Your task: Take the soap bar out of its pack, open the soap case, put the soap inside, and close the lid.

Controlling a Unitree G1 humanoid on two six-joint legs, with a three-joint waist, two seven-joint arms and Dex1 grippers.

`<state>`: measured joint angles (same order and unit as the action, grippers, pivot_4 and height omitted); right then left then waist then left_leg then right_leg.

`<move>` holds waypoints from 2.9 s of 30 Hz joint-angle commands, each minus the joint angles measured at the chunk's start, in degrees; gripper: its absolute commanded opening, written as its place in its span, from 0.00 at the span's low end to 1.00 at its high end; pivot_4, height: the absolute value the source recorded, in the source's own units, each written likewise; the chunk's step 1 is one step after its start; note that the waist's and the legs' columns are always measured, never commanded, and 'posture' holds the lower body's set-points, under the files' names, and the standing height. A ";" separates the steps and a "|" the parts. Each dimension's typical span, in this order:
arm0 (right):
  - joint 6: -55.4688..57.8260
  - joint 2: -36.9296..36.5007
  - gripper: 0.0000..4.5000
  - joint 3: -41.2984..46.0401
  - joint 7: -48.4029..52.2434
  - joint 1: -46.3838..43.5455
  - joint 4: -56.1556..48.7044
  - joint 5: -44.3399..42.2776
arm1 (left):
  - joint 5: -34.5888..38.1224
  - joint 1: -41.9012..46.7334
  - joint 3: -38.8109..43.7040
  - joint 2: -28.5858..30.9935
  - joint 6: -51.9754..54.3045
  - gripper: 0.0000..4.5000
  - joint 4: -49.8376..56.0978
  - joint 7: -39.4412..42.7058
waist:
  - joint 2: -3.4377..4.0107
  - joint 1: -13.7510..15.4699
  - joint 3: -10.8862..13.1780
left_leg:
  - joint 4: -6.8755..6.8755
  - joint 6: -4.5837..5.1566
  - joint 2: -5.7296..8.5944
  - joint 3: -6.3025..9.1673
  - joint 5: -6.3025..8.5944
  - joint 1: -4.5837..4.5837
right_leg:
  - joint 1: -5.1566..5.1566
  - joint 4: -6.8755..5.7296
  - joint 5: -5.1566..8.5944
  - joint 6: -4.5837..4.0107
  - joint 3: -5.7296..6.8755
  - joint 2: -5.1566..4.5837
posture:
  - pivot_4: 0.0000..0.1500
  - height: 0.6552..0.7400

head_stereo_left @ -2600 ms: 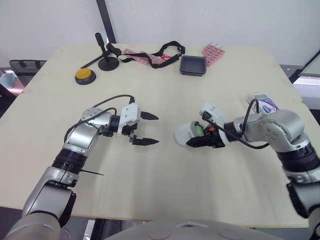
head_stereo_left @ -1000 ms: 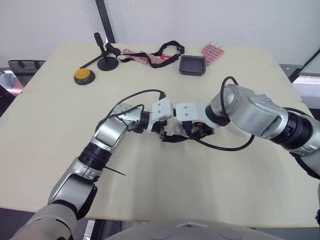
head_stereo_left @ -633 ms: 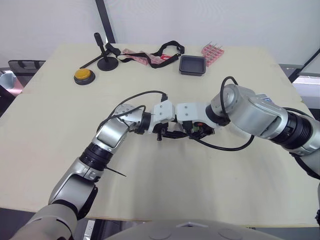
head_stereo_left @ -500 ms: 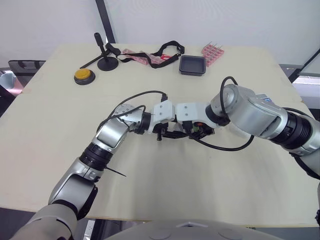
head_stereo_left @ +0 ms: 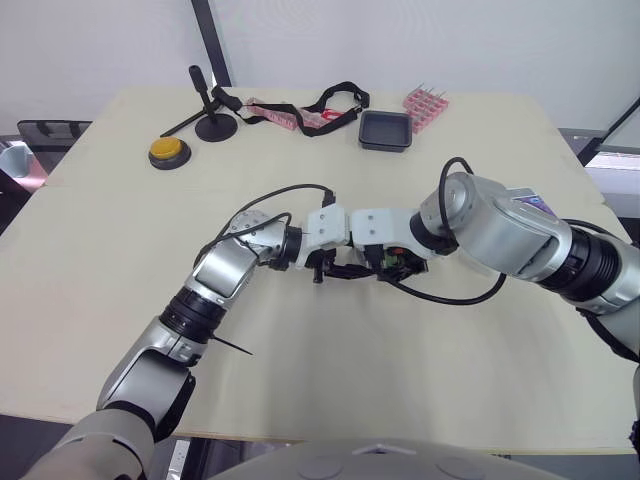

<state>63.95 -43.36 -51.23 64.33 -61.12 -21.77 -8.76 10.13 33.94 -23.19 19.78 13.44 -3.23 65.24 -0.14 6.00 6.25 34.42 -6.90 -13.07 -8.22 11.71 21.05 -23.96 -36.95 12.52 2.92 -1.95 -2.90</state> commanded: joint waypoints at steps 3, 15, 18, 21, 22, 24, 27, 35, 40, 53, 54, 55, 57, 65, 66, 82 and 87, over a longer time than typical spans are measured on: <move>-1.37 -0.55 0.99 3.13 -0.10 0.87 0.18 0.50 | 1.30 -0.36 1.93 0.44 -2.34 0.42 1.40 0.62 | 0.00 0.01 0.00 | 0.01 0.00 0.00 0.00 0.00 0.00 | 0.00 -0.01 0.00 0.00 0.00 0.00 | 1.00 1.00; -4.22 2.79 0.99 26.86 -4.23 21.07 -1.65 -10.09 | 6.85 -7.09 6.33 2.45 -7.64 0.42 2.11 4.41 | -0.03 0.45 -0.02 | 0.09 0.02 -0.01 -0.01 0.02 0.06 | -0.04 -0.03 0.00 -0.01 0.00 -0.03 | 1.00 1.00; -10.26 1.78 0.99 32.27 -4.84 28.28 -1.72 -11.12 | 8.76 -9.59 8.15 1.45 -9.74 0.42 2.35 4.20 | -0.03 0.57 -0.02 | 0.14 0.07 -0.02 0.00 0.04 0.11 | -0.04 0.04 0.00 -0.01 0.02 -0.05 | 1.00 1.00; -19.36 1.51 0.99 37.39 -3.91 35.93 -1.00 -12.08 | 10.04 -12.14 9.65 0.39 -12.60 0.42 1.34 4.34 | -0.03 0.43 -0.02 | 0.21 0.08 -0.02 0.00 0.06 0.12 | -0.09 0.16 0.01 -0.01 0.00 -0.07 | 1.00 1.00; -22.58 1.99 0.99 39.47 -3.24 38.80 -0.79 -13.15 | 10.42 -12.91 10.06 0.13 -13.21 0.42 0.76 4.29 | -0.03 0.36 -0.03 | 0.21 0.08 -0.02 -0.01 0.06 0.11 | -0.09 0.15 0.01 -0.01 0.00 -0.08 | 1.00 1.00; -28.17 3.20 0.99 42.74 -1.56 43.41 -0.62 -15.36 | 10.32 -13.86 10.46 -0.16 -14.72 0.42 -0.31 4.36 | -0.04 0.20 -0.03 | 0.22 0.13 -0.03 -0.01 0.08 0.12 | -0.09 0.19 0.01 -0.02 0.00 -0.11 | 1.00 1.00; -35.89 6.30 0.99 46.07 -0.80 48.87 1.22 -17.24 | 10.76 -14.88 10.70 -0.73 -15.74 0.42 -1.74 4.97 | -0.04 -0.38 -0.04 | 0.29 0.37 -0.05 -0.02 0.21 0.11 | -0.12 0.13 0.01 -0.02 -0.01 -0.11 | 1.00 1.00; -47.25 9.06 0.99 47.73 -1.32 54.62 4.61 -15.75 | 10.63 -15.67 10.56 -1.43 -17.58 0.42 -4.21 6.07 | -0.04 -1.39 -0.05 | 0.35 0.48 -0.06 -0.02 0.24 0.12 | -0.13 0.06 0.15 -0.25 0.03 -0.30 | 1.00 1.00; -48.35 6.86 0.99 55.90 -4.78 59.50 3.15 -17.11 | 10.30 -16.28 10.02 -1.14 -18.76 0.42 -4.09 6.86 | -0.04 -1.15 -0.05 | 0.34 0.58 -0.03 -0.01 0.29 0.17 | -0.12 0.13 0.14 -0.25 0.03 -0.36 | 1.00 1.00; -51.95 8.53 0.99 88.77 -9.77 83.31 6.88 -23.14 | 10.06 -15.97 9.47 -1.73 -20.15 0.42 -4.62 7.22 | -0.03 -1.32 -0.07 | 0.35 0.84 0.11 -0.02 0.44 0.23 | -0.11 0.36 0.17 -0.28 0.04 -0.55 | 1.00 1.00; -52.52 8.80 0.99 89.30 -9.60 84.23 7.65 -23.03 | 10.18 -15.82 9.52 -1.83 -19.98 0.42 -4.62 7.16 | -0.02 -1.45 -0.08 | 0.35 0.86 0.12 -0.02 0.45 0.23 | -0.11 0.38 0.17 -0.29 0.04 -0.56 | 1.00 1.00; -52.95 8.88 0.99 89.66 -9.23 85.50 8.62 -22.67 | 10.33 -15.64 9.57 -1.94 -19.77 0.42 -4.61 7.13 | -0.01 -1.55 -0.08 | 0.35 0.87 0.12 -0.03 0.46 0.23 | -0.11 0.39 0.18 -0.29 0.05 -0.57 | 1.00 1.00; -53.55 8.58 0.99 90.16 -8.89 87.19 10.36 -21.94 | 10.49 -15.30 9.60 -2.08 -19.46 0.42 -4.63 7.23 | 0.01 -1.56 -0.09 | 0.35 0.88 0.14 -0.04 0.46 0.23 | -0.11 0.41 0.18 -0.30 0.07 -0.58 | 1.00 1.00; -44.51 -6.24 0.99 88.91 -5.66 85.92 12.41 -20.69 | 10.55 -15.02 9.41 -2.47 -18.36 0.42 -4.17 7.14 | 0.33 -1.89 -0.24 | 0.40 1.02 0.33 -0.13 0.50 0.18 | -0.07 0.48 0.18 -0.29 0.02 -0.61 | 1.00 1.00; -40.88 -10.22 0.99 88.23 -4.74 85.20 11.61 -21.09 | 10.52 -15.10 9.35 -2.46 -18.29 0.42 -4.07 7.19 | 0.33 -1.88 -0.23 | 0.33 1.09 0.42 -0.12 0.45 0.17 | -0.05 0.49 0.18 -0.29 0.00 -0.64 | 1.00 1.00; -8.30 -29.43 0.99 35.84 0.00 27.38 12.68 -9.86 | 10.55 -15.58 8.12 -3.36 -17.49 0.42 -3.17 8.60 | 0.38 -1.56 -0.11 | 0.54 1.35 0.46 -0.07 0.49 0.32 | -0.04 0.49 0.18 -0.28 0.04 -0.68 | 1.00 1.00; -6.08 -21.06 0.99 26.37 2.06 18.64 17.20 -5.36 | 10.31 -15.42 7.97 -3.61 -17.59 0.42 -3.56 8.71 | 0.40 -1.30 -0.12 | 0.58 1.34 0.45 -0.14 0.48 0.34 | -0.22 0.18 0.18 -0.28 0.03 -0.67 | 1.00 1.00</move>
<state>57.26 -64.79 -24.06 65.63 -40.55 -5.64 -16.06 19.71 18.00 -15.61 16.31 -3.38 -8.05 73.83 0.26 4.70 6.12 35.01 -5.56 -12.62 -8.36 12.19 21.40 -24.21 -36.80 12.70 2.64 -1.93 -3.57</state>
